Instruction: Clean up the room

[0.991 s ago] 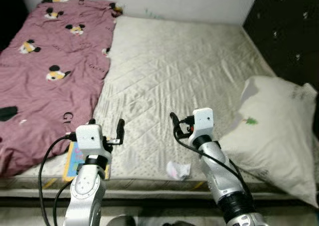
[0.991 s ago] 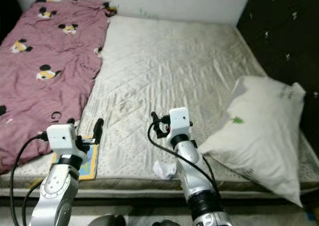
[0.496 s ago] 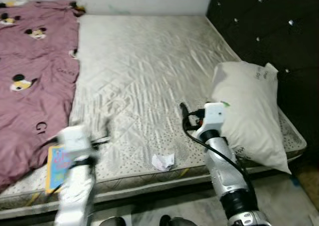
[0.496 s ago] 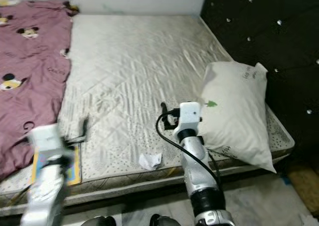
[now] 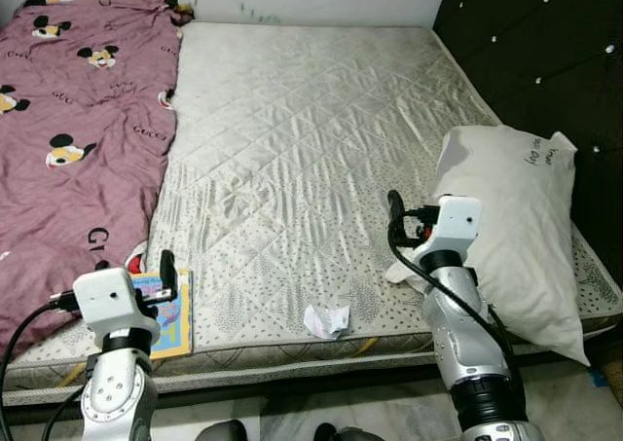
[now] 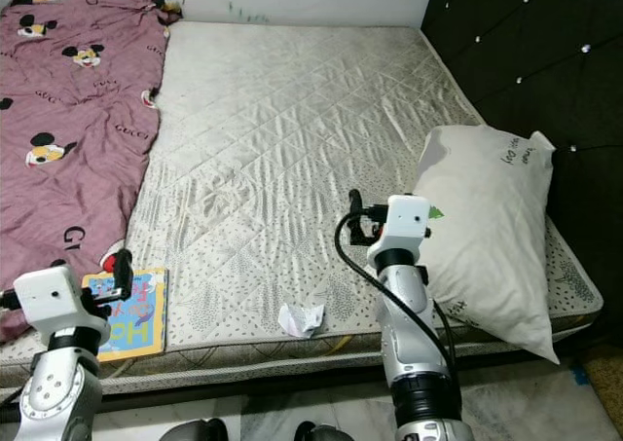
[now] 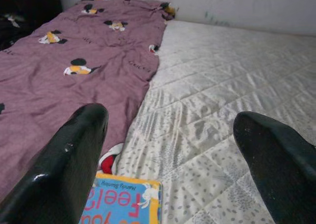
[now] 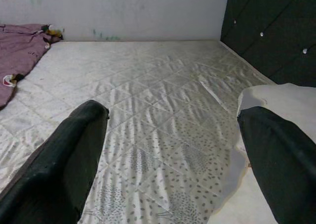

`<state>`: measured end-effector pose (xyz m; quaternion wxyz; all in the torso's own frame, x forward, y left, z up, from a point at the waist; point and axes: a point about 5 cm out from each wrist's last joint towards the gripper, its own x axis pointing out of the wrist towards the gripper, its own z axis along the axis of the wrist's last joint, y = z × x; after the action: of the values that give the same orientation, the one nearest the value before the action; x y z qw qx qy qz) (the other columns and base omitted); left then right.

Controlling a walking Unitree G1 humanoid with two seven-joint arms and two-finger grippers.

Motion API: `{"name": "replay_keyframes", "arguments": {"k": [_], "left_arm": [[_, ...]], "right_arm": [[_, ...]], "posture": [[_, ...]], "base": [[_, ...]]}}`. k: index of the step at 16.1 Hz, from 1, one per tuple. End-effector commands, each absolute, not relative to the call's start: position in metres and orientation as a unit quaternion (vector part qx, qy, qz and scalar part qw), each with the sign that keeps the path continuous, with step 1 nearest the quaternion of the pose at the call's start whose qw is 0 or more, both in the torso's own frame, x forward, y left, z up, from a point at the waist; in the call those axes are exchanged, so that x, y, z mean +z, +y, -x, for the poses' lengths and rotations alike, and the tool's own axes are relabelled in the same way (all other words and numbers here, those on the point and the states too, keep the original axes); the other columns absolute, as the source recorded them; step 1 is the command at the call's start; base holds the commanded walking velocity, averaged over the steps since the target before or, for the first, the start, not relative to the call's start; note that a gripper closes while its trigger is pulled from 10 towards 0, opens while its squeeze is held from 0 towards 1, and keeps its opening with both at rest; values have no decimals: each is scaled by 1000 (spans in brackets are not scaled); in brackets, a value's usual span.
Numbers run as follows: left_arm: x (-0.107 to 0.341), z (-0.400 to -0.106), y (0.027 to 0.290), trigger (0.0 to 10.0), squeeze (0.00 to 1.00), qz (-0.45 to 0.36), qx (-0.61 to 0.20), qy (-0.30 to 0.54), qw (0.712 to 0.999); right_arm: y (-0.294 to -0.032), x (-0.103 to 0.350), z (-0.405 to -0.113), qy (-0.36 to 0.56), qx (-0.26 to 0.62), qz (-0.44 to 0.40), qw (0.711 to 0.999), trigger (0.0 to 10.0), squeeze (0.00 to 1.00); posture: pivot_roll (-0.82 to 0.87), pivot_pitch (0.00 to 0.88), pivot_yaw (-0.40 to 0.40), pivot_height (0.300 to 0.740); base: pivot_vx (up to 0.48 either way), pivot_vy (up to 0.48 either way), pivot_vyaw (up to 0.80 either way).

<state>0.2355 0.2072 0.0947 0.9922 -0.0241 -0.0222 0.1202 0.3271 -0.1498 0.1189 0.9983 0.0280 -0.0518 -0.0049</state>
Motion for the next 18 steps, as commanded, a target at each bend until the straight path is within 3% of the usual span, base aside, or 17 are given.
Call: {"name": "replay_keyframes", "arguments": {"k": [1, 5, 10, 13, 18], "left_arm": [[99, -240, 203, 10000, 0, 23, 104, -28, 994], [95, -244, 197, 10000, 0, 23, 90, -12, 996], [91, -241, 193, 10000, 0, 31, 53, 13, 998], [82, -229, 194, 10000, 0, 33, 51, 32, 998], [89, -236, 190, 10000, 0, 25, 32, 22, 999]], "right_arm": [[-155, 113, -325, -36, -17, -28, 999, 10000, 0], [-155, 108, -318, -25, -7, -26, 999, 10000, 0], [-149, 97, -307, 8, 39, -16, 999, 10000, 0], [-151, 95, -295, 19, 49, -26, 998, 10000, 0], [-146, 97, -293, 21, 64, -25, 997, 10000, 0]], "posture": [[64, 91, -54, 740], [56, 90, -56, 740], [49, 159, -86, 740], [49, 163, -72, 740], [49, 173, -69, 740]], "base": [[0, 0, -706], [0, 0, -772], [0, 0, 0], [0, 0, 0], [0, 0, 0]]}}
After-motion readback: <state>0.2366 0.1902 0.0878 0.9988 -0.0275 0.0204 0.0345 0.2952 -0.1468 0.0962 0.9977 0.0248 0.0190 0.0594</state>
